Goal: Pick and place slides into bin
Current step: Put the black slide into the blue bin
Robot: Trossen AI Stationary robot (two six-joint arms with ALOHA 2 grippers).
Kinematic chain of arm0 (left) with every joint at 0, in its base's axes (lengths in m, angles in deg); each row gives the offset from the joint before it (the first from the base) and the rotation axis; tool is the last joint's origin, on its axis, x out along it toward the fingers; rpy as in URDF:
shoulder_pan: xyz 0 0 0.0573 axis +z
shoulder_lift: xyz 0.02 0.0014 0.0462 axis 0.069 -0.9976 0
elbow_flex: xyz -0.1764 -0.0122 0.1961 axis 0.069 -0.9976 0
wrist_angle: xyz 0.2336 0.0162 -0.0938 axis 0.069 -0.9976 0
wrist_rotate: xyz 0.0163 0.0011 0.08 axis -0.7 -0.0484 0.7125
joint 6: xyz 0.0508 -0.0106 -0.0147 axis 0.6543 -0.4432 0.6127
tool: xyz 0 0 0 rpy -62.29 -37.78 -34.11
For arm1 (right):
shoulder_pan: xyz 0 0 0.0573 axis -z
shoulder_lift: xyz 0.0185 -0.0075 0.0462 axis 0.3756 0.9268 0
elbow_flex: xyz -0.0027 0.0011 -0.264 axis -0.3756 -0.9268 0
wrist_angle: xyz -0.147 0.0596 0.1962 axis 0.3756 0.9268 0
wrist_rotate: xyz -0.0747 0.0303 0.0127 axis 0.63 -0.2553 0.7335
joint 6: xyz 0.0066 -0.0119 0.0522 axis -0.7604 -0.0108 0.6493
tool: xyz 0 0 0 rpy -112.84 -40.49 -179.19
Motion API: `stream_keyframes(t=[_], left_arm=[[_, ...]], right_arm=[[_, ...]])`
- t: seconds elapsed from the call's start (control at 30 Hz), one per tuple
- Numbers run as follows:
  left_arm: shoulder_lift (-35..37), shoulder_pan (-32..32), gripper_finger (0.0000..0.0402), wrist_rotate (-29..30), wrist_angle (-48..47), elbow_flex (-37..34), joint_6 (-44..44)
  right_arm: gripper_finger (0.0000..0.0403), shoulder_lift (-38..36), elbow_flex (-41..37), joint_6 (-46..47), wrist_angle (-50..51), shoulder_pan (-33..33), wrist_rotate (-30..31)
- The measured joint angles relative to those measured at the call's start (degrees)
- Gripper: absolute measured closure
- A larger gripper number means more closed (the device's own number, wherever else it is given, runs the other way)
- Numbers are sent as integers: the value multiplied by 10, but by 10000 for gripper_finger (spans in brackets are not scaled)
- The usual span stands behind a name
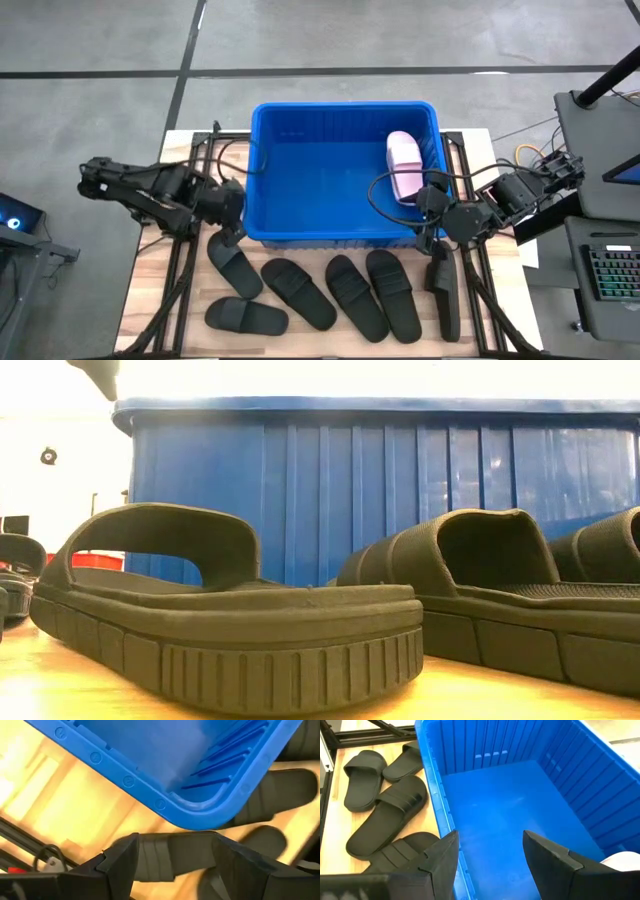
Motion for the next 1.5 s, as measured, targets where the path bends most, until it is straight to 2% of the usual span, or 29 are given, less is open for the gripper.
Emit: stream_keyframes(t=[0.17, 0.47, 0.73, 1.0, 1.17, 1.3, 1.5], left_arm=[[0, -61, 169, 31, -10, -23, -34], [-26, -147, 169, 21, -3, -82, -150], [-69, -212, 169, 19, 16, -135, -197], [-124, -230, 169, 22, 75, -177, -202], [-168, -230, 169, 20, 65, -209, -261], [-200, -230, 169, -12, 59, -222, -314], [-234, -230, 169, -33, 60, -224, -316]], right_arm=[[193, 0, 0, 0, 0, 0, 0], [193, 0, 0, 0, 1, 0, 0], [193, 0, 0, 0, 3, 0, 0], [193, 0, 0, -2, 7, 0, -1], [193, 0, 0, -2, 7, 0, -1], [193, 0, 0, -3, 7, 0, -1], [193, 0, 0, -4, 8, 0, -1]])
